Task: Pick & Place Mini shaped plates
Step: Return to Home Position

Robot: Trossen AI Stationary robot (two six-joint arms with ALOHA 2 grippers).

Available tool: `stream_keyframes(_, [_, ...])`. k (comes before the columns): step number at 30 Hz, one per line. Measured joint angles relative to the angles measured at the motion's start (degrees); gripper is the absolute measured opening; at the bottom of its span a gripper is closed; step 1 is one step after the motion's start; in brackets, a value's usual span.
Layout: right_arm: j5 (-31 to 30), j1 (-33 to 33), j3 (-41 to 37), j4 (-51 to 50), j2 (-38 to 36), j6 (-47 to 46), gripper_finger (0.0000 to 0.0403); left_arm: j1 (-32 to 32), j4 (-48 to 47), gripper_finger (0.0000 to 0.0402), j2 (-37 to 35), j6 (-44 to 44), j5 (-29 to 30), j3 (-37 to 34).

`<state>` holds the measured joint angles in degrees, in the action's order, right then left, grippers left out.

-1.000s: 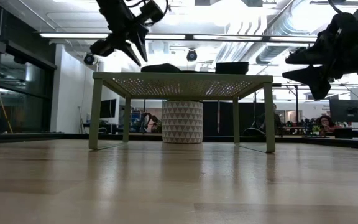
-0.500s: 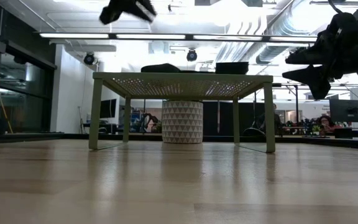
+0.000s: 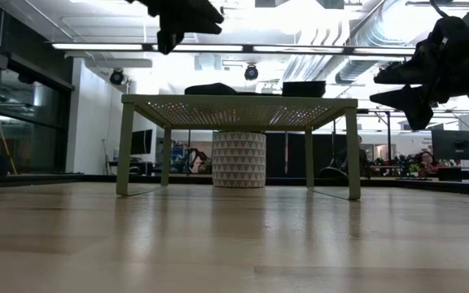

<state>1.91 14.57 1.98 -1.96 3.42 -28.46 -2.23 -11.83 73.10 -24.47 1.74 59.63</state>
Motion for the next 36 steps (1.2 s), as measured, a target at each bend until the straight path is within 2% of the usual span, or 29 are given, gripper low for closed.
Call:
stream_keyframes(5, [-0.01, 0.00, 0.00, 0.00, 0.00, -0.01, 0.0189, 1.89, 8.80, 0.0074, -4.83, 1.96, -8.88, -8.91])
stream_keyframes(10, [-0.02, 0.02, -0.02, 0.02, 0.00, -0.01, 0.0190, 2.27, 13.32, 0.0074, -13.87, 2.54, -9.11, -17.93])
stream_keyframes(13, [-0.04, 0.00, -0.02, 0.00, -0.05, 0.00, 0.0189, 2.20, 19.15, 0.0074, -19.88, 3.11, -10.11, -24.04])
stream_keyframes(18, [0.00, 0.00, -0.02, 0.02, 0.04, -0.01, 0.0190, 2.24, 29.15, 0.0074, -31.54, 3.06, -8.21, -36.16])
stream_keyframes(23, [-0.02, 0.00, -0.02, 0.02, 0.00, -0.01, 0.0189, 2.24, 30.54, 0.0074, -43.02, -0.53, -7.33, -46.31])
stream_keyframes(27, [0.00, 0.00, -0.02, 0.02, 0.00, -0.01, 0.0190, 2.27, 29.58, 0.0074, -50.88, -2.78, -7.43, -51.87])
stream_keyframes(31, [0.00, 0.00, -0.02, 0.02, 0.00, 0.00, 0.0189, 2.27, 29.66, 0.0074, -57.47, -2.81, -7.49, -55.00])
stream_keyframes(36, [0.00, 0.00, -0.02, 0.02, 0.00, -0.01, 0.0190, 4.16, 28.36, 0.0074, -62.48, -2.82, -7.42, -56.70])
